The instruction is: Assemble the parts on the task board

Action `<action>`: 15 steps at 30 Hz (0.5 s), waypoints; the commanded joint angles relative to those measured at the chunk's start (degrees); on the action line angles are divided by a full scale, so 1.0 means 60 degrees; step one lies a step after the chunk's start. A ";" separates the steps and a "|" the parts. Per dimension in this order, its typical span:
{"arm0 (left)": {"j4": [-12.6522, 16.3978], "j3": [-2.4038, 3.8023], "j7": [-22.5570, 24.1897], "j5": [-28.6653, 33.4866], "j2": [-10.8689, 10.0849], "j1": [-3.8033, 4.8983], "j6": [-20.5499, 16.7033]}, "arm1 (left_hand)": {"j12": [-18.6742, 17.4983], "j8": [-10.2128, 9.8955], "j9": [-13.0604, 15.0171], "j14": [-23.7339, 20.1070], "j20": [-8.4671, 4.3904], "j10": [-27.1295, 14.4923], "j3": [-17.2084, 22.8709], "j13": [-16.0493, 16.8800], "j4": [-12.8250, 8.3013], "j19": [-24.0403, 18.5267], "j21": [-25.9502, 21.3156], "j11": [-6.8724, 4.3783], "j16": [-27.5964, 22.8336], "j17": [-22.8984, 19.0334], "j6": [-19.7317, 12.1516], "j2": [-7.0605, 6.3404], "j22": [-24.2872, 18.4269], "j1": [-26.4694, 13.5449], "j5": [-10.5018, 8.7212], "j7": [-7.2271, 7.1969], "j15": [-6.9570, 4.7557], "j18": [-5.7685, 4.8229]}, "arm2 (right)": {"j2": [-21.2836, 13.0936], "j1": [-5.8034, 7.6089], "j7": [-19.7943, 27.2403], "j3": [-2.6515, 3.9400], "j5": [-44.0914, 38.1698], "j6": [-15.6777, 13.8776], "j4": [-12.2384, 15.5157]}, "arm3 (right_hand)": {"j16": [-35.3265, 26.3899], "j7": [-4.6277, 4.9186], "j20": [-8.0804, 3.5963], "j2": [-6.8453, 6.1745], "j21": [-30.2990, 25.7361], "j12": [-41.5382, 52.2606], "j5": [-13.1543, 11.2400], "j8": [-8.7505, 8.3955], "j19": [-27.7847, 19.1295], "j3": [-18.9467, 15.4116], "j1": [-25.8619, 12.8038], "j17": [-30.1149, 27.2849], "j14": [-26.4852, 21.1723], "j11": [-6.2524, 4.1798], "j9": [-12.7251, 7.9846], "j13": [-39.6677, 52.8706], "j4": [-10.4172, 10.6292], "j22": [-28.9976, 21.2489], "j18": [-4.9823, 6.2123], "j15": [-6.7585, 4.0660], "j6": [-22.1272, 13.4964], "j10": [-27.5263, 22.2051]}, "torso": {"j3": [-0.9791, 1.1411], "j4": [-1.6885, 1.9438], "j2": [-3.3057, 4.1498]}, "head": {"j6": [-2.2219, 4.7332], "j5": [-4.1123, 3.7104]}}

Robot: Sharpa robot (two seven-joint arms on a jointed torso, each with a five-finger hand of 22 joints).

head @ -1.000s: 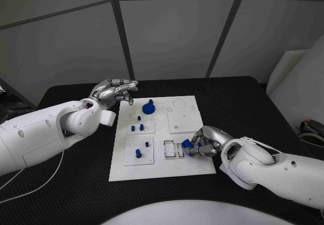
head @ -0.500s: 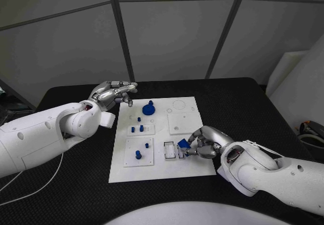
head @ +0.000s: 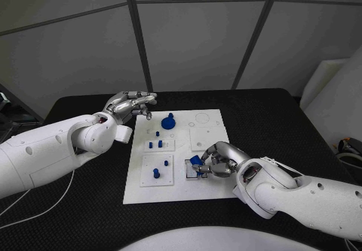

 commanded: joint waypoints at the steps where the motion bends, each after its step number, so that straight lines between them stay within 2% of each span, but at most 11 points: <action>1: -0.0004 0.0007 0.0026 -0.0023 0.0030 0.0010 0.0134 | 0.0042 0.0025 -0.0014 -0.0048 0.0020 -0.0051 -0.0050 -0.0014 0.0023 -0.0017 -0.0050 0.0003 0.0048 -0.0010 -0.0062 0.0077 -0.0016 -0.0004 -0.0035 0.0007 0.0004 0.0481 | 0.0158 0.0021 -0.0267 0.0010 0.0152 0.0388 -0.0128 | 0.0057 -0.0206 -0.0059 0.0042 0.0043 0.0043 -0.0157 0.0090 0.0054 -0.0170 -0.0222 0.0918 0.0711 -0.0040 0.0173 0.0043 0.0012 0.0011 -0.0122 -0.0088 0.0344 0.0071 | 0.0007 -0.0007 0.0005 | 0.0017 0.0029; 7: -0.0010 0.0007 0.0021 -0.0023 0.0045 0.0008 0.0136 | 0.0042 0.0025 -0.0014 -0.0048 0.0020 -0.0051 -0.0050 -0.0014 0.0023 -0.0017 -0.0050 0.0003 0.0048 -0.0010 -0.0062 0.0077 -0.0016 -0.0004 -0.0035 0.0007 0.0004 0.0481 | 0.0356 0.0032 -0.0544 0.0014 0.0152 0.0638 -0.0319 | 0.0064 -0.0353 -0.0149 0.0173 0.0041 0.0030 -0.0873 0.0351 0.0047 -0.0521 -0.0753 0.0941 0.0708 -0.0158 0.0465 0.0119 0.0018 0.0020 -0.0120 -0.0187 0.0577 0.0119 | 0.0006 -0.0009 0.0015 | 0.0020 0.0052; 10: -0.0011 0.0007 0.0019 -0.0023 0.0052 0.0007 0.0138 | 0.0042 0.0025 -0.0014 -0.0048 0.0020 -0.0051 -0.0050 -0.0014 0.0023 -0.0017 -0.0050 0.0003 0.0048 -0.0010 -0.0062 0.0077 -0.0016 -0.0004 -0.0035 0.0007 0.0004 0.0481 | 0.0432 0.0036 -0.0573 0.0015 0.0149 0.0677 -0.0381 | 0.0057 -0.0373 -0.0172 0.0213 0.0036 0.0003 -0.1094 0.0428 0.0043 -0.0623 -0.0856 0.0929 0.0704 -0.0178 0.0573 0.0128 0.0018 0.0018 -0.0120 -0.0205 0.0567 0.0118 | 0.0006 -0.0010 0.0013 | 0.0019 0.0049; 15: -0.0011 0.0007 0.0012 -0.0023 0.0060 0.0006 0.0149 | 0.0044 0.0026 -0.0014 -0.0049 0.0020 -0.0054 -0.0054 -0.0015 0.0026 -0.0016 -0.0053 0.0003 0.0050 -0.0012 -0.0065 0.0079 -0.0018 -0.0004 -0.0035 0.0007 0.0004 0.0481 | 0.0527 0.0040 -0.0585 0.0016 0.0176 0.0740 -0.0440 | 0.0057 -0.0381 -0.0182 0.0198 0.0033 -0.0006 -0.1239 0.0473 0.0040 -0.0695 -0.0889 0.0934 0.0704 -0.0185 0.0644 0.0144 0.0013 0.0018 -0.0120 -0.0214 0.0546 0.0122 | 0.0004 -0.0004 0.0015 | 0.0017 0.0069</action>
